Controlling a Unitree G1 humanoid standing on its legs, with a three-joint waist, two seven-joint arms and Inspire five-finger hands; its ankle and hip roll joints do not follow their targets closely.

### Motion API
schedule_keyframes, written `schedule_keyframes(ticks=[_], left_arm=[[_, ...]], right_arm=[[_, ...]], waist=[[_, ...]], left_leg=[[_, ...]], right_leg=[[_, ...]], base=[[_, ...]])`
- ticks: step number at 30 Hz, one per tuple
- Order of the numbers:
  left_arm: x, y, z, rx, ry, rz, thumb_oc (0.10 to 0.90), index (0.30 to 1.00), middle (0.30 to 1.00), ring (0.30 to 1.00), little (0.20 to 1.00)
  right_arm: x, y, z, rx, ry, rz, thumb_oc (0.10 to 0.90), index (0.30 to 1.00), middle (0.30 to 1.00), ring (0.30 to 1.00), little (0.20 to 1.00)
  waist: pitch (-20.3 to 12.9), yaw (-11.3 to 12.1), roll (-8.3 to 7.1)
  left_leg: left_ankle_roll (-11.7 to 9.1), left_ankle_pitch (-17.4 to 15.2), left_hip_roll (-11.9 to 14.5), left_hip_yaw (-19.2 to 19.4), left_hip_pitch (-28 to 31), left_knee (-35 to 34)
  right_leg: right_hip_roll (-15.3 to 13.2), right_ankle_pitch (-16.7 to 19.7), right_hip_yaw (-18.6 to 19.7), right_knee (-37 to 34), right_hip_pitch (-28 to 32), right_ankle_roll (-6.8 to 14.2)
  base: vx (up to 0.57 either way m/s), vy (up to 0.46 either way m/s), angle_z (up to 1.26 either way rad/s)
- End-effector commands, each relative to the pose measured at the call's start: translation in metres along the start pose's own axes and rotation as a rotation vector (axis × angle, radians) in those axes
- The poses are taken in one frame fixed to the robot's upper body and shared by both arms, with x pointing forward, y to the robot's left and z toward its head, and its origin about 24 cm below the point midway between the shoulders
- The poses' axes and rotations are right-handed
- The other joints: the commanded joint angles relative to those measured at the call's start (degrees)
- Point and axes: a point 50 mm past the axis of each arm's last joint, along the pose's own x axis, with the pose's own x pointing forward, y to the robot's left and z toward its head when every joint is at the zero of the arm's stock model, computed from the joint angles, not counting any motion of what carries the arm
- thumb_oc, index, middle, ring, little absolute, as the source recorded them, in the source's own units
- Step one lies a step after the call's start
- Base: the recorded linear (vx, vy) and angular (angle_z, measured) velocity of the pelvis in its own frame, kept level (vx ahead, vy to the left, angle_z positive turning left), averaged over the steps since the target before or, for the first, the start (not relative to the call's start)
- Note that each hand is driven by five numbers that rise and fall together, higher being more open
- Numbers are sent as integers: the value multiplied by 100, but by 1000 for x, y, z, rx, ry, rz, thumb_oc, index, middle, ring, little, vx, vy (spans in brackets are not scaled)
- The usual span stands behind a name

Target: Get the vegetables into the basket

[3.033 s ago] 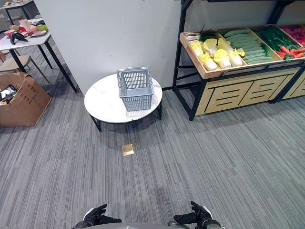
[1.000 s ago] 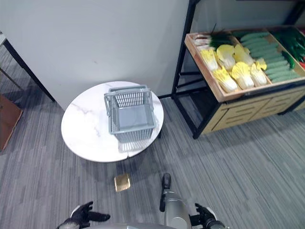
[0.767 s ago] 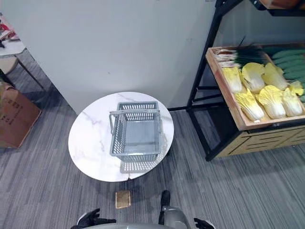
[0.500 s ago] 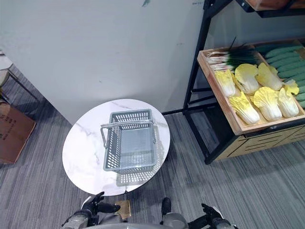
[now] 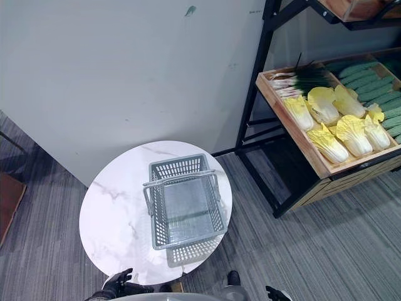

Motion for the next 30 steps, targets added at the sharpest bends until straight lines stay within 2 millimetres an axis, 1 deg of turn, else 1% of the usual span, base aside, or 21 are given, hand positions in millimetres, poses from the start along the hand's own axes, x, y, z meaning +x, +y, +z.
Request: schedule_keyframes(ticks=[1,3,4,6,7,8,9,10,11,12,13,15,16,17,19,21,23,24,25,27,30], left_arm=[[2,7,12,17,-36,36,900,1000,1000,1000,1000],[1,8,8,4,-28,44,900,1000,1000,1000,1000],[0,12,2,3,-7,55,900,1000,1000,1000,1000],[0,14,1,7,-7,56,900,1000,1000,1000,1000],[-1,16,-1,12,-2,62,900,1000,1000,1000,1000],[-1,20,-2,21,1,65,900,1000,1000,1000,1000],[-1,20,-2,21,1,65,900,1000,1000,1000,1000],[-2,20,-4,31,2,53,900,1000,1000,1000,1000],[-2,20,-4,31,2,52,900,1000,1000,1000,1000],[-2,20,-7,39,6,37,900,1000,1000,1000,1000],[-2,19,-5,37,-1,32,900,1000,1000,1000,1000],[-2,18,-6,27,-1,30,900,1000,1000,1000,1000],[-2,18,-6,28,-1,30,900,1000,1000,1000,1000],[-3,17,-8,11,3,34,900,1000,1000,1000,1000],[-3,18,-10,-15,9,39,900,1000,1000,1000,1000],[-3,18,-11,-24,11,39,900,1000,1000,1000,1000],[-4,18,-12,-16,19,34,900,1000,1000,1000,1000],[-4,19,-13,-11,24,34,900,1000,1000,1000,1000],[-4,18,-13,-12,24,34,900,1000,1000,1000,1000],[-4,20,-14,3,32,37,900,1000,1000,1000,1000],[-4,19,-15,14,40,31,900,1000,1000,1000,1000]], right_arm=[[4,-9,25,26,-58,-46,900,1000,1000,1000,1000],[2,-19,17,93,-29,-96,900,1000,1000,1000,1000],[-2,-36,5,143,7,-158,900,1000,1000,1000,1000],[-3,-42,4,154,8,-174,900,1000,1000,1000,1000],[-7,-57,2,182,14,-223,900,1000,1000,1000,1000],[-16,-89,2,215,11,-317,900,1000,1000,1000,1000],[-16,-89,2,215,11,-317,900,1000,1000,1000,1000],[-29,-128,8,222,-1,-440,900,1000,1000,1000,1000],[-29,-128,8,222,-1,-441,900,1000,1000,1000,1000],[-41,-159,31,172,-81,-516,900,1000,1000,1000,1000],[-46,-171,50,114,-149,-548,900,1000,1000,1000,1000],[-65,-195,98,-3,-338,-636,900,1000,1000,1000,1000],[-65,-195,98,-3,-337,-637,900,1000,1000,1000,1000],[-94,-206,144,-171,-539,-727,900,1000,1000,1000,1000],[-135,-208,188,-350,-758,-822,900,1000,1000,1000,1000],[-162,-206,205,-490,-859,-905,900,1000,1000,1000,1000],[-189,-199,227,-628,-975,-967,900,1000,1000,1000,1000],[-206,-190,241,-714,-1053,-994,900,1000,1000,1000,1000],[-206,-190,241,-715,-1052,-995,900,1000,1000,1000,1000],[-230,-163,265,-842,-1222,-979,900,1000,1000,1000,1000],[-245,-135,283,-958,-1343,-919,900,1000,1000,1000,1000]], waist=[[60,105,-116],[30,100,-130],[-12,110,-158],[-27,117,-171],[-44,115,-187],[-72,125,-208],[-72,125,-207],[-88,153,-227],[-84,154,-222],[-89,148,-240],[-84,138,-249],[-84,97,-267],[-84,99,-264],[-65,65,-262],[-68,31,-268],[-94,28,-278],[-108,57,-280],[-118,78,-287],[-117,74,-283],[-121,174,-311],[-107,248,-328]], left_leg=[[-248,102,95,-21,88,52],[-242,66,83,-3,107,52],[-234,43,69,-6,122,52],[-232,40,68,-13,128,52],[-231,33,62,-27,135,52],[-229,28,57,-53,138,52],[-229,28,57,-54,138,52],[-217,17,44,-76,129,52],[-217,16,45,-76,131,52],[-211,17,34,-72,125,52],[-205,12,28,-64,119,52],[-201,9,26,-48,98,52],[-201,7,26,-48,101,52],[-194,-11,13,-37,123,52],[-182,-25,5,-30,129,52],[-171,-21,-6,-36,105,52],[-165,-30,-8,-53,106,52],[-165,-31,-5,-56,103,52],[-165,-33,-4,-59,104,52],[-165,-26,5,-81,97,52],[-169,-22,12,-102,99,52]], right_leg=[[-22,143,35,157,-97,220],[-39,180,47,106,-90,247],[-61,203,44,78,-69,275],[-70,209,35,73,-58,284],[-80,216,24,67,-45,302],[-96,228,1,60,-34,326],[-96,228,0,60,-33,326],[-113,256,-18,49,-32,349],[-112,256,-18,49,-29,350],[-124,285,-11,48,-38,368],[-131,303,11,49,-54,377],[-142,335,44,46,-86,403],[-141,334,43,47,-84,403],[-145,349,51,48,-77,423],[-160,367,56,50,-77,438],[-177,391,35,49,-96,443],[-186,379,6,44,-77,448],[-191,372,-4,41,-73,450],[-191,369,-8,43,-71,451],[-196,352,-43,39,-50,442],[-200,332,-82,35,-15,434]], base=[[17,41,-5],[31,34,-11],[35,23,-10],[26,8,-5],[0,0,0],[0,0,0],[0,0,0],[0,0,0],[0,0,0],[-28,27,3],[-43,39,1],[-30,26,-2],[-20,36,-4],[-16,37,-4],[-14,34,-5],[3,13,-7],[10,10,5],[4,7,9],[9,0,14],[10,-9,16],[4,-2,2]])
